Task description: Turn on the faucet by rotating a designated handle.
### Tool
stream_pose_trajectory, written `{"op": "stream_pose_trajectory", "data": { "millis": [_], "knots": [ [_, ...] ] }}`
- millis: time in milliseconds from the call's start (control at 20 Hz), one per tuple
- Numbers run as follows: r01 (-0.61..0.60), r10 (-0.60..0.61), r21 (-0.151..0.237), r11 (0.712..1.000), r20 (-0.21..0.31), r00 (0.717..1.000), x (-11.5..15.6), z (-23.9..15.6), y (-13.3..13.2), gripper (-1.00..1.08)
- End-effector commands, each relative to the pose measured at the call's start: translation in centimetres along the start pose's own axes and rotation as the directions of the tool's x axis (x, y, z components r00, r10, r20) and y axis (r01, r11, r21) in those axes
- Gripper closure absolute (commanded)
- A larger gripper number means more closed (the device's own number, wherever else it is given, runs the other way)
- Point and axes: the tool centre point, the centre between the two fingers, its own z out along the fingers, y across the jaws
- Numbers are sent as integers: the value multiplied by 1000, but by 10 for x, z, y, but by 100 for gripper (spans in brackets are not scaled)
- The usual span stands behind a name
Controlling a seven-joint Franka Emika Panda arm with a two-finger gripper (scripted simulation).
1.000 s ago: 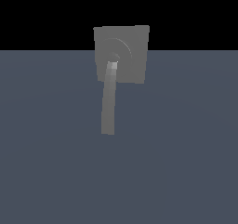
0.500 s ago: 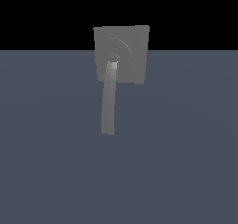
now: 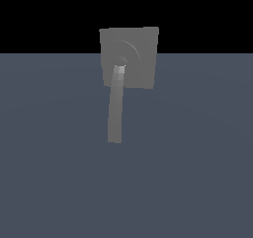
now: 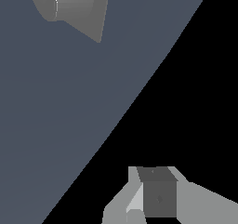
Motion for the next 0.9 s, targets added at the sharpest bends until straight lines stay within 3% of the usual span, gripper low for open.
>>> {"op": "stream_pose_trajectory", "data": {
  "millis": [0, 200, 400, 600, 700, 850],
  "knots": [
    [121, -115, -98, 988, 63, 991, 9, -17, 10, 108],
    [329, -289, -214, 920, 195, 937, 31, -44, 20, 108],
    [539, -439, -274, 797, 351, 827, 60, -69, 25, 108],
    [731, -549, -269, 627, 513, 660, 95, -90, 24, 108],
    [814, -587, -242, 529, 589, 556, 115, -99, 20, 108],
    [913, -616, -172, 370, 690, 379, 147, -109, 12, 108]
  ]
}}
